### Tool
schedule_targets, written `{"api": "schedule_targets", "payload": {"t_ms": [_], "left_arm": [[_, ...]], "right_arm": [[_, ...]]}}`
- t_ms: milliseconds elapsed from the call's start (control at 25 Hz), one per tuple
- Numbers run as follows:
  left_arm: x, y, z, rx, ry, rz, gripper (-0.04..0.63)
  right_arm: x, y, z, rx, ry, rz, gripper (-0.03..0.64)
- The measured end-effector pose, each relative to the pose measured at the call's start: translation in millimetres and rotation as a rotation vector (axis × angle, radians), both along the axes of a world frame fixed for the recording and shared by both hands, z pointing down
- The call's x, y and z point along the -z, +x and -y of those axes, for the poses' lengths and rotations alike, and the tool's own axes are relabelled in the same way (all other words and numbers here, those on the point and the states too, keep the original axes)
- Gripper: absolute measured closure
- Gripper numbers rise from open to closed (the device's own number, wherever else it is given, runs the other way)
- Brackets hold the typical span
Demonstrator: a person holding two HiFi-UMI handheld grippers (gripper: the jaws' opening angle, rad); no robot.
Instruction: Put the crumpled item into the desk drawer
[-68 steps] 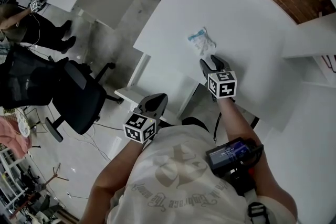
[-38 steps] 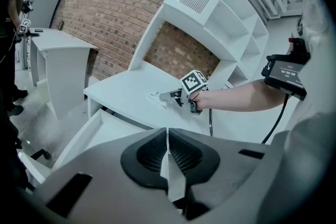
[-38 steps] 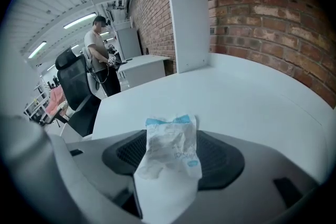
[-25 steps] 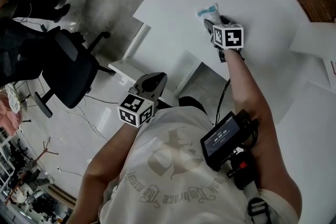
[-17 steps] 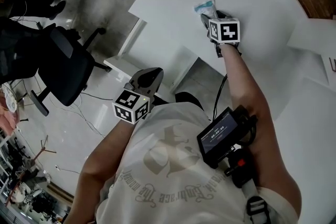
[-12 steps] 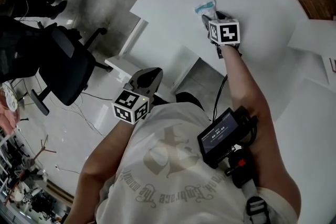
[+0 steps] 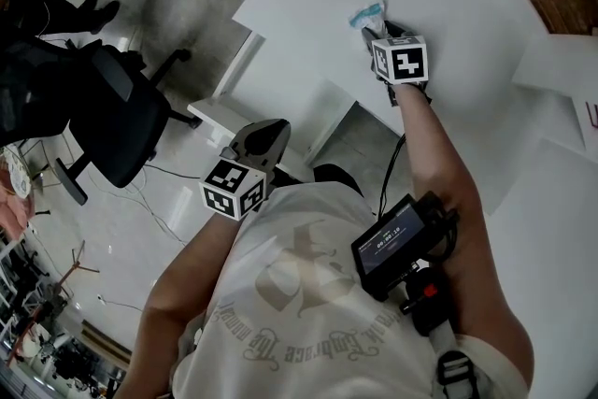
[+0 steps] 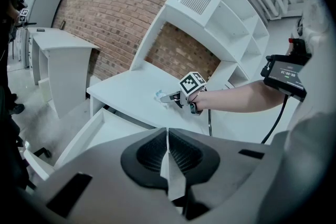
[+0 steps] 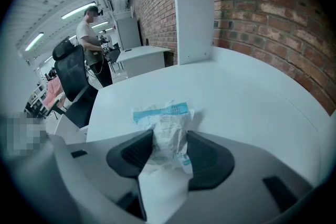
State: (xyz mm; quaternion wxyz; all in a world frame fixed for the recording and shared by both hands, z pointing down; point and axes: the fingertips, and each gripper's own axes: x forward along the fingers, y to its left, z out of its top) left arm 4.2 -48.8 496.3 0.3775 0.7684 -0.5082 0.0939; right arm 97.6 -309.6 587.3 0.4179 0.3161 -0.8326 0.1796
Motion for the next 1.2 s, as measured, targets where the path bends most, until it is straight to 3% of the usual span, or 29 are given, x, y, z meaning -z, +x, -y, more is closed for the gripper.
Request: {"api": "schedule_targets", "payload": {"t_ms": [1200], "left_arm": [[23, -5, -22, -0.016, 0.065, 0.006, 0.566]], "right_arm": [[84, -2, -30, -0.03, 0.112, 0.109, 0.403]]}}
